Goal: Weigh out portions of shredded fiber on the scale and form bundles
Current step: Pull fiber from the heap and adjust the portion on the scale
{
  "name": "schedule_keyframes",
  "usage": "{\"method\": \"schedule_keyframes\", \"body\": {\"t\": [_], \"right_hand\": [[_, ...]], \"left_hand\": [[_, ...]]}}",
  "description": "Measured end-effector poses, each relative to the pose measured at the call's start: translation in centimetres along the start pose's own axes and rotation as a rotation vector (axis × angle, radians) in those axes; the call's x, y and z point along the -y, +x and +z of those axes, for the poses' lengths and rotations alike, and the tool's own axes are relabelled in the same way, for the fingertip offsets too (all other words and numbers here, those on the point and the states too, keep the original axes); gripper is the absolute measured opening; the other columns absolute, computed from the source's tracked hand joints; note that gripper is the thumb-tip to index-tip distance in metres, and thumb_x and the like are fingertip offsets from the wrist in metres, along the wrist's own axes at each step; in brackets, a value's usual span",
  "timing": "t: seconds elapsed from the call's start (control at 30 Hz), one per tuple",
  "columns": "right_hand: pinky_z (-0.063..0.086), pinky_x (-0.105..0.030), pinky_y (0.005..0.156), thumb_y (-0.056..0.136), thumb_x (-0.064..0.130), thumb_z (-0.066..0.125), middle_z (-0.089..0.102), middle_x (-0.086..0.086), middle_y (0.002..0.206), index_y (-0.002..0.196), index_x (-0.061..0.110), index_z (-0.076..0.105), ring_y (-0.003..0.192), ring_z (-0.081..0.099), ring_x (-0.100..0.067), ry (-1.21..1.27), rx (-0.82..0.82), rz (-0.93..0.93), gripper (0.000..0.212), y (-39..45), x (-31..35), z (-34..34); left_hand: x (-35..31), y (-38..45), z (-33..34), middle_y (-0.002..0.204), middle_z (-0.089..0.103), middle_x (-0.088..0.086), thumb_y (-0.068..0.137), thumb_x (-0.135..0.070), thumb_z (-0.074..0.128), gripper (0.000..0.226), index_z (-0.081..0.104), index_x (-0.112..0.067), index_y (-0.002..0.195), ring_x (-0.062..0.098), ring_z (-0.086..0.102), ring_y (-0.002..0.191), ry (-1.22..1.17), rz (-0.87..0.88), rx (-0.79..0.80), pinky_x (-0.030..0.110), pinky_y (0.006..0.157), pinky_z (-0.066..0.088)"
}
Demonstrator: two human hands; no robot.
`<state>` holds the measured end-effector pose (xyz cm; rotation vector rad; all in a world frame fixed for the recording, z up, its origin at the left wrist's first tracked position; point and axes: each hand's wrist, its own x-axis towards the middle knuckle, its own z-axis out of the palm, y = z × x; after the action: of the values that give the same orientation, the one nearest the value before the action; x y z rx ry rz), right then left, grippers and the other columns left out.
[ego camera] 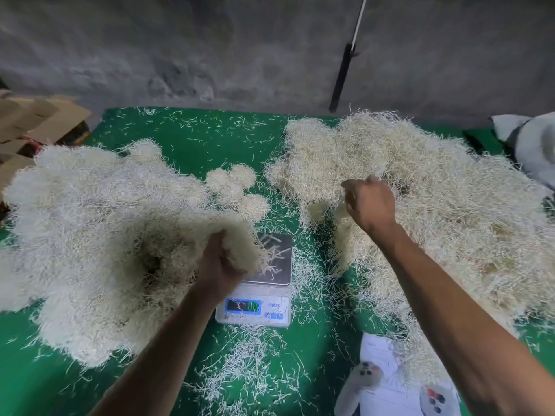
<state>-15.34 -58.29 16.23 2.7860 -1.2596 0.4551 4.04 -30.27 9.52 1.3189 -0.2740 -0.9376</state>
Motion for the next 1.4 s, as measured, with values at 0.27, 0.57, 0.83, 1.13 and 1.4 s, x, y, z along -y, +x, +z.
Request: {"method": "schedule_keyframes", "body": {"t": [0.27, 0.57, 0.83, 1.13, 1.4], "right_hand": [[0.029, -0.041, 0.117, 0.101, 0.055, 0.047, 0.064, -0.003, 0.135, 0.118, 0.028, 0.071, 0.131, 0.056, -0.028, 0.180, 0.164, -0.393, 0.040, -4.4, 8.8, 0.3], [0.052, -0.038, 0.102, 0.101, 0.034, 0.061, 0.059, -0.003, 0.135, 0.145, 0.025, 0.051, 0.090, 0.058, 0.003, 0.613, 0.211, -0.124, 0.046, -8.4, 15.4, 3.4], [0.043, -0.051, 0.113, 0.096, 0.053, 0.060, 0.046, -0.004, 0.155, 0.128, 0.025, 0.067, 0.134, 0.052, -0.025, 0.433, 0.393, -0.079, 0.043, -10.6, 15.3, 4.5], [0.043, -0.049, 0.112, 0.101, 0.031, 0.063, 0.064, -0.007, 0.135, 0.126, 0.013, 0.066, 0.127, 0.057, -0.026, 0.676, 0.053, 0.336, 0.031, -18.6, 15.5, 6.3], [0.041, -0.056, 0.113, 0.096, 0.039, 0.067, 0.067, 0.001, 0.130, 0.123, 0.021, 0.068, 0.124, 0.057, -0.021, 0.761, 0.115, 0.452, 0.032, -22.0, 17.1, 7.5]], "left_hand": [[1.0, -0.4, -0.3, 0.049, 0.049, -0.001, 0.100, -0.043, 0.056, 0.036, 0.067, -0.010, 0.091, 0.010, 0.049, 0.050, 0.324, 0.006, 0.057, 0.043, 0.113, 0.044], [1.5, -3.3, -2.7, 0.122, 0.062, 0.013, 0.111, -0.013, 0.034, 0.047, 0.027, 0.010, 0.151, 0.015, 0.070, 0.105, 0.150, -0.152, 0.036, 0.025, 0.094, 0.053], [5.7, -6.1, -10.9, 0.146, 0.051, 0.019, 0.106, -0.012, 0.028, 0.039, 0.052, 0.004, 0.133, 0.028, 0.046, 0.140, -0.309, -0.393, -0.069, 0.042, 0.119, 0.031], [8.8, -8.9, -11.4, 0.128, 0.070, 0.007, 0.101, -0.053, 0.048, 0.052, 0.054, -0.016, 0.137, 0.027, 0.066, 0.119, -0.599, -0.405, -0.090, 0.048, 0.101, 0.051], [9.0, -10.3, -10.9, 0.136, 0.065, 0.009, 0.076, -0.081, 0.061, 0.083, 0.057, -0.027, 0.139, 0.032, 0.059, 0.129, -0.676, -0.331, -0.019, 0.058, 0.113, 0.038]]}}
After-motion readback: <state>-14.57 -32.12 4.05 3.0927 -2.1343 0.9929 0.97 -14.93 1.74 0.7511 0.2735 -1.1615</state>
